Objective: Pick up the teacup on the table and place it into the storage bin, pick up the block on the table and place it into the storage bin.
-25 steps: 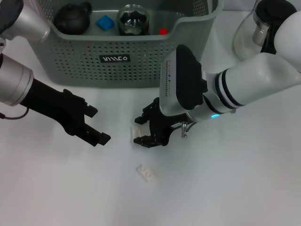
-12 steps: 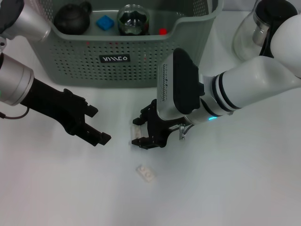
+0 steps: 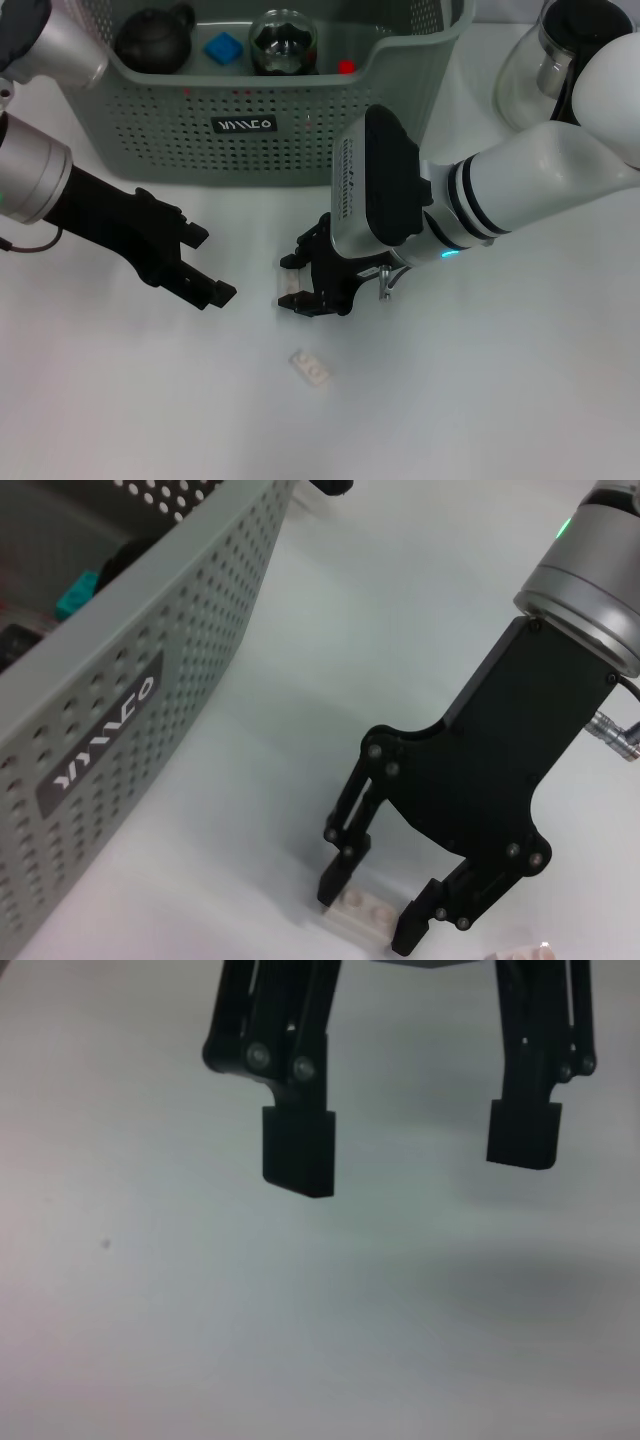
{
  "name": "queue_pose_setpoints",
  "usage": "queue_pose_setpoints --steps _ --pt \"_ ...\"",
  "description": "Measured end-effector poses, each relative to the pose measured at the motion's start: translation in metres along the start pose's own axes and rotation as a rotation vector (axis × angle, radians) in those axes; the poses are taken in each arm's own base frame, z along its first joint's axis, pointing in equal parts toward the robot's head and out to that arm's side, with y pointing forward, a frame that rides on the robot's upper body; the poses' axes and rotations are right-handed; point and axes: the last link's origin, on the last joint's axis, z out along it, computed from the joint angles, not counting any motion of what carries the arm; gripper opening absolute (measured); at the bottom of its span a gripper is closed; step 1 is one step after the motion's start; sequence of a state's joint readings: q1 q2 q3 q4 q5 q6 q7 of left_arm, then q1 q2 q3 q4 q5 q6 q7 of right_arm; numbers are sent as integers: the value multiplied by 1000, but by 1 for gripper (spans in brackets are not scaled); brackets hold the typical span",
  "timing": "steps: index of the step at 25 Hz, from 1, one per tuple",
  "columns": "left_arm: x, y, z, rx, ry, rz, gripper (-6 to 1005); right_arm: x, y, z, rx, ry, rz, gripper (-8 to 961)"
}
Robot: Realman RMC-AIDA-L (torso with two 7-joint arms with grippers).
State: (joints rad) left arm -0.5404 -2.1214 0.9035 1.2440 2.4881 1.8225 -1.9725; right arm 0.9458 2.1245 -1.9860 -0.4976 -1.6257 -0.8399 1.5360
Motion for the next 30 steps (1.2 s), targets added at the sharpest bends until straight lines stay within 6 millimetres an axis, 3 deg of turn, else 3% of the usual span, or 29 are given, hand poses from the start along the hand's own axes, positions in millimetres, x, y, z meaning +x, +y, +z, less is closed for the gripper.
queue_pose_setpoints --steps 4,7,11,17,22,26,27,28,30 --pt "0 0 0 2 1 0 950 0 1 0 -5 -1 -1 530" --pt "1 -1 0 4 2 2 950 0 1 0 -5 -2 -4 432" --pt "-1 -2 -2 8 0 -3 950 0 0 -5 4 -24 8 437" --pt "-17 -4 -7 27 -29 -51 950 -7 -9 -37 -9 -102 89 443" --pt "-27 -5 -9 39 -52 -75 950 -30 -17 -98 -76 -180 187 449" --pt "-31 -5 -9 42 -69 -97 950 -70 -24 -172 -60 -263 219 453" --pt "-31 -5 -9 43 -71 -98 950 -90 -30 -205 -25 -315 220 455" --pt "-30 -6 -9 43 -72 -97 950 -90 -30 -205 -25 -315 220 456" --pt "-28 -6 -8 41 -71 -94 950 -109 -42 -233 31 -383 221 458"
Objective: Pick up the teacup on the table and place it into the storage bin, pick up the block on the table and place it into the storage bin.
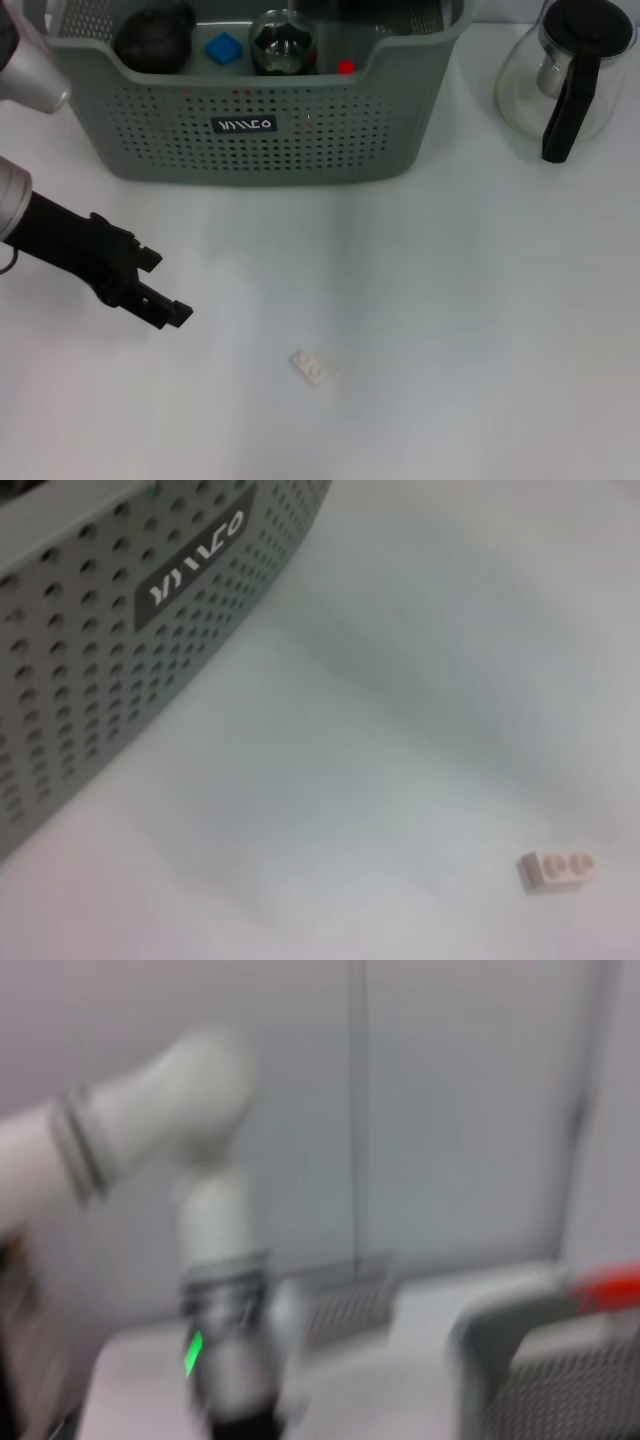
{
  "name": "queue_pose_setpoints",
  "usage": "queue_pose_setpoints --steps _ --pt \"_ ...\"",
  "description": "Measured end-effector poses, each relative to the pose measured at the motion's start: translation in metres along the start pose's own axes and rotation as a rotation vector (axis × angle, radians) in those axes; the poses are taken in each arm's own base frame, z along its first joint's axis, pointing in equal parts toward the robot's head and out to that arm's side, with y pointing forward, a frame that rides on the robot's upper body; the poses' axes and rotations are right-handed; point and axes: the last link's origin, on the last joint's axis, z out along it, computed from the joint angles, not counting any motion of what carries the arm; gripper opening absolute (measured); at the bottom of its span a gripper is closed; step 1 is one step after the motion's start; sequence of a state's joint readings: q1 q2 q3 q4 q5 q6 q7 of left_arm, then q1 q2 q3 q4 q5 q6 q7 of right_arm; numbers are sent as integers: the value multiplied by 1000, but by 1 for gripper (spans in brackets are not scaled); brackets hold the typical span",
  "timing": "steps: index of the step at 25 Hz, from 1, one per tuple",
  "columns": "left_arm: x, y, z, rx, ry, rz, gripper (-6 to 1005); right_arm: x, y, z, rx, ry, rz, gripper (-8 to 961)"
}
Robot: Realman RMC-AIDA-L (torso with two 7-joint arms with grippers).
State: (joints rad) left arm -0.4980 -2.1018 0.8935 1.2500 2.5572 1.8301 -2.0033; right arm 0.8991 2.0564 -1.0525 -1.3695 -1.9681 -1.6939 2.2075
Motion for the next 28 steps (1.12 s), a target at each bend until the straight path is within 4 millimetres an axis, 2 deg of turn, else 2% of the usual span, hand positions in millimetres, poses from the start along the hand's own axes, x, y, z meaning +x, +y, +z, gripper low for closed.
queue_pose_setpoints --steps 3,5,8,12,18,23,28 --pt "4 0 1 0 5 7 950 -28 -21 -8 91 -72 -7 461" --pt "7 1 2 -1 9 8 950 -34 -43 -1 159 -83 25 464" --pt "12 2 3 -4 13 19 950 -24 -74 24 206 -26 90 467" --pt "19 5 4 -13 10 47 950 0 -93 57 216 92 118 472" --pt "26 8 8 -24 -15 85 950 21 -89 83 250 232 68 478" --pt "30 10 11 -27 -31 109 949 17 -85 77 285 211 4 484" --pt "36 14 12 -36 -44 136 949 1 -59 47 265 102 -81 733"
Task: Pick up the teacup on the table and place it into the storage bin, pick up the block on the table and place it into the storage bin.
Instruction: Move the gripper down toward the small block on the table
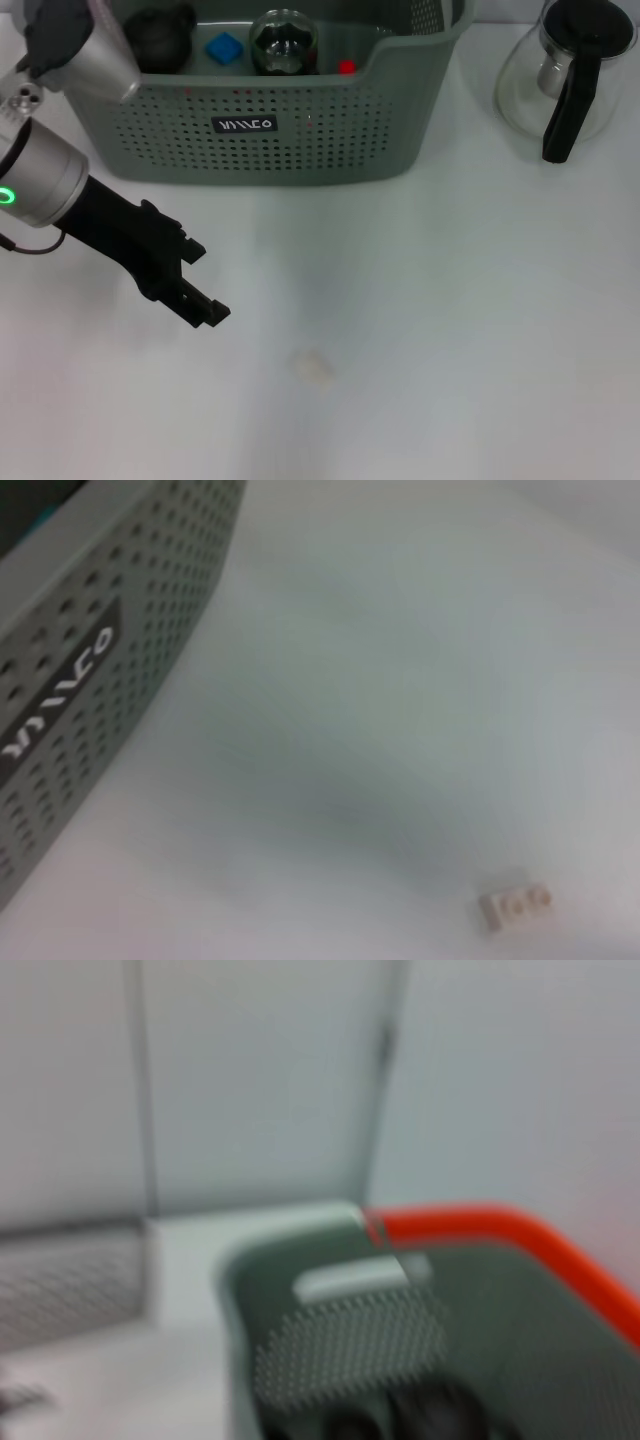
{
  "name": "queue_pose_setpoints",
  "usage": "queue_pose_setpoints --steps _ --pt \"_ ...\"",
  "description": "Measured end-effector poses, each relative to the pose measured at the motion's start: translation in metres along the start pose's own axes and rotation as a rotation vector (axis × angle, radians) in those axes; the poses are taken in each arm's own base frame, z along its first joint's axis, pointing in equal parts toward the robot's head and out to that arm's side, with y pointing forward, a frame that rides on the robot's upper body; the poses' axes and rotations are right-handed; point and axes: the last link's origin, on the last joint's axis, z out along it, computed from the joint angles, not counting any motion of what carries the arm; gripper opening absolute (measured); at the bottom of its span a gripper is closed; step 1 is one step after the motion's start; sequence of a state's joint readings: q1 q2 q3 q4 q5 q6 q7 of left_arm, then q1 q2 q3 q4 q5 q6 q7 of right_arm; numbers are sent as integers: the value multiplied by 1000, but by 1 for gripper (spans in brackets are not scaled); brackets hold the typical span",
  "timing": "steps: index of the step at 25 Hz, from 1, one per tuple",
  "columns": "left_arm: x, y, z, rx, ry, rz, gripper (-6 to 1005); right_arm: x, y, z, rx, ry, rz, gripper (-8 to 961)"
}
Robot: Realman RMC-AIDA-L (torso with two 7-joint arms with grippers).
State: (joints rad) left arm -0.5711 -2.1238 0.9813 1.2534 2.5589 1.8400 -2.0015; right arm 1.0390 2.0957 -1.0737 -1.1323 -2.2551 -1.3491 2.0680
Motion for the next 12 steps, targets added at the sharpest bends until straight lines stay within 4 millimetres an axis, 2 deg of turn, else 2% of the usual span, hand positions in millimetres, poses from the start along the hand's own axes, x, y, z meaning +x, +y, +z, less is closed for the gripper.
queue_pose_setpoints --steps 2,5,9,12 --pt "2 2 0 -4 -13 15 949 -1 12 -22 -62 -56 -15 818" --pt "6 5 1 -8 -36 44 949 16 34 -52 -194 -90 -37 945" --pt "7 4 3 -2 -45 57 949 60 56 -72 -319 -68 -33 946" --pt "6 2 3 6 -38 42 949 94 71 -73 -377 -50 -26 946"
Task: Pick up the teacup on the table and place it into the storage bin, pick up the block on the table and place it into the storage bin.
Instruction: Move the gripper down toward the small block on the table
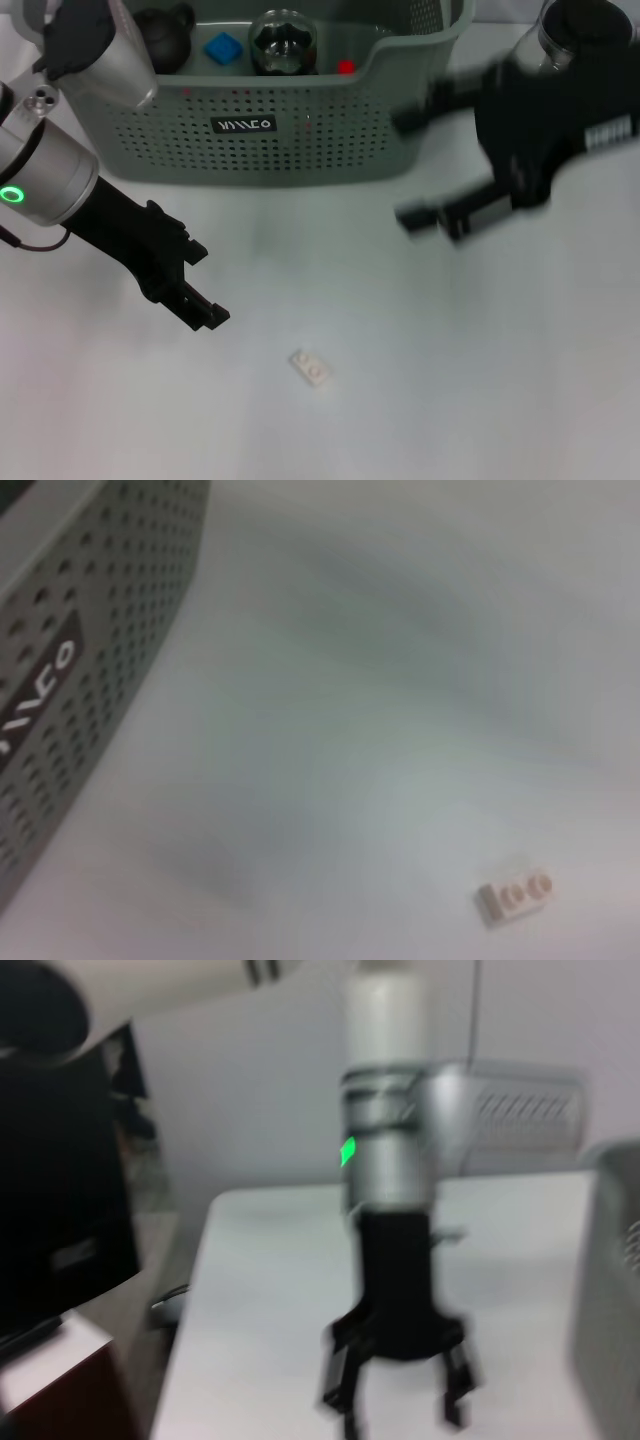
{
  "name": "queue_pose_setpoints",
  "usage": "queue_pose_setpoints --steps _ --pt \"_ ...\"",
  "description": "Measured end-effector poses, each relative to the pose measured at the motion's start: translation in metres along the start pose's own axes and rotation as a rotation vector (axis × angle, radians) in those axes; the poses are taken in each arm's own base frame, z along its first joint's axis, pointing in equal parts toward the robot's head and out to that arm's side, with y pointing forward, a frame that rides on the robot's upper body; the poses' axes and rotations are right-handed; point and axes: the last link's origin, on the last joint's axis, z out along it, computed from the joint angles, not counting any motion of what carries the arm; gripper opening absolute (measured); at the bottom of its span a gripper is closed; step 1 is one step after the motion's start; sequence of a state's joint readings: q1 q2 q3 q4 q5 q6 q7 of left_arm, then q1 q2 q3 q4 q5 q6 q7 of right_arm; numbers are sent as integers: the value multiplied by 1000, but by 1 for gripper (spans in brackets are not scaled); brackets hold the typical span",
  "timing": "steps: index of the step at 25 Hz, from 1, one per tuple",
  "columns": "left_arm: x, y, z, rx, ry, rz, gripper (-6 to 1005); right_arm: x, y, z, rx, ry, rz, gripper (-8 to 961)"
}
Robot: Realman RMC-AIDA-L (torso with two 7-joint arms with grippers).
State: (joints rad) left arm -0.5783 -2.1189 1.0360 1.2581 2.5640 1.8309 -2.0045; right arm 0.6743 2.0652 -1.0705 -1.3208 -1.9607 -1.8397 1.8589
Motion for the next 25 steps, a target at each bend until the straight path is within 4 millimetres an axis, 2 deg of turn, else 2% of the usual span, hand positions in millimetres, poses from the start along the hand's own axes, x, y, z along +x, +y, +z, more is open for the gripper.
queue_pose_setpoints --steps 1,5,7,8,9,13,17,25 --pt "-1 -1 0 4 4 -8 949 12 5 4 -21 1 -6 946" --pt "-5 -2 -1 13 20 -52 949 39 11 22 -89 -4 -49 945" --pt "-7 -3 -1 18 26 -80 949 50 11 37 -125 11 -73 945" --pt "-9 -4 -2 24 31 -112 949 60 9 55 -160 43 -101 946" --pt "-9 -4 -2 24 31 -112 949 60 9 55 -160 43 -101 946" --pt "-13 -8 -1 51 48 -180 949 73 5 87 -215 128 -181 946" --pt "-15 -9 3 47 85 -234 949 78 4 112 -256 202 -288 945" --pt "-15 -4 9 21 121 -266 949 77 7 146 -304 311 -487 943"
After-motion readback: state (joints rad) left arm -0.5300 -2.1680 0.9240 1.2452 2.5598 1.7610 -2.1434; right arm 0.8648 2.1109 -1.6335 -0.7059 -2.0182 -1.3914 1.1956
